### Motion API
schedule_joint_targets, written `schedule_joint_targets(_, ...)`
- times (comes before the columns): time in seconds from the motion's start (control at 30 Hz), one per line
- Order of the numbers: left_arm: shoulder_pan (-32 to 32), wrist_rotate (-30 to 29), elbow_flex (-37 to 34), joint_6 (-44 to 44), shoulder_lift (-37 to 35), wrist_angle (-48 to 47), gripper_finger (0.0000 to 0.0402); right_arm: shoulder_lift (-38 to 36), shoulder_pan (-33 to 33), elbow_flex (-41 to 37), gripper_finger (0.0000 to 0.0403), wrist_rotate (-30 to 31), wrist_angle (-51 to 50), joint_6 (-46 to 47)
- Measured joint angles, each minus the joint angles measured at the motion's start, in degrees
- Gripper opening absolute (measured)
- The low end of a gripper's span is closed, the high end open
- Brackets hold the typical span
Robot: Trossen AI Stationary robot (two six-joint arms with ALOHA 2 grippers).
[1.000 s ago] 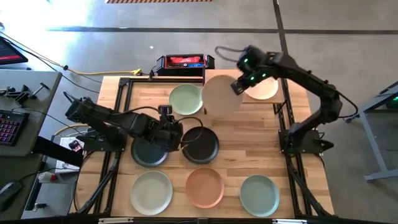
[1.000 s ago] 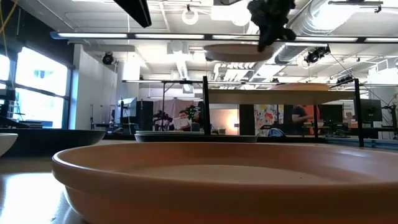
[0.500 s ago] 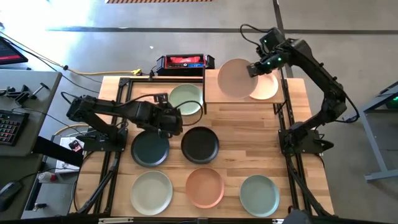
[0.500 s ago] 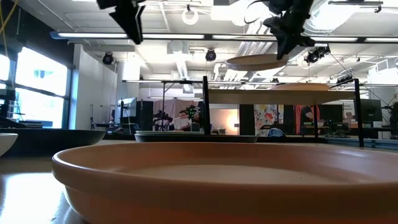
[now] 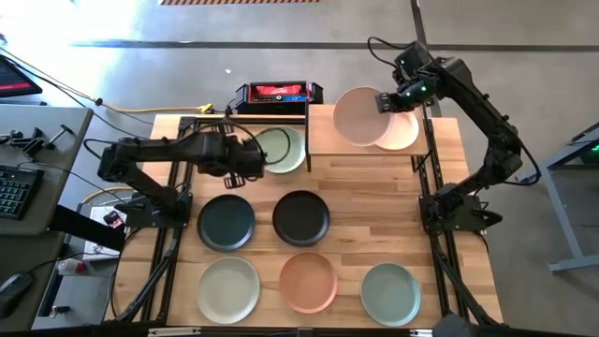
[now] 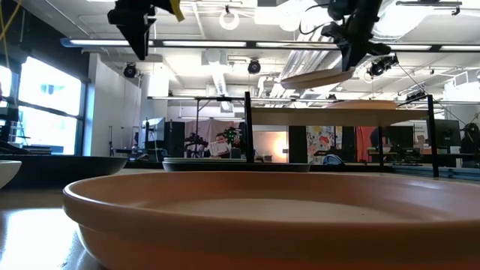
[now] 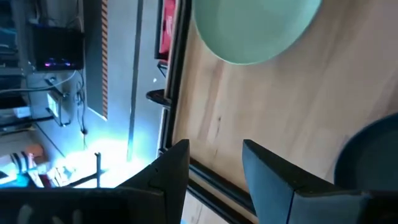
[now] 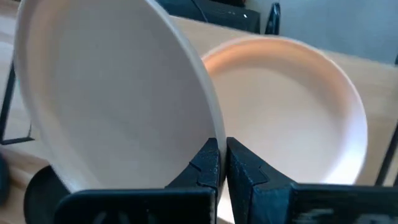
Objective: Place and stack plates onto a shelf
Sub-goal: Stack the white plate on top of the light orange plate on the shelf
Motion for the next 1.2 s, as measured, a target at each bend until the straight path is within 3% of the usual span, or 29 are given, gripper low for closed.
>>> schedule_joint_targets(0.3,3.64,-0.86,0.02,-0.02,-6.91,0.21,0.0135,-4.91,5.24,-0.23,0.0,4.81,-1.97,3.98)
schedule_joint_targets(0.53,5.02,-1.04,0.02,-0.5,-9.69,0.28,0.0135,-15.87,8.09,-14.72,0.0,5.03,5.94,11.27)
schedule_joint_targets(0.87,5.03,-1.06,0.02,-0.46,-10.11,0.84,0.0135,-29.89,2.45,-32.09,0.0,5.22,17.36,23.99)
schedule_joint_targets(1.2,5.03,-1.14,0.02,-0.44,-10.07,1.4,0.0135,-31.9,-3.78,-38.84,0.0,5.85,21.59,33.34)
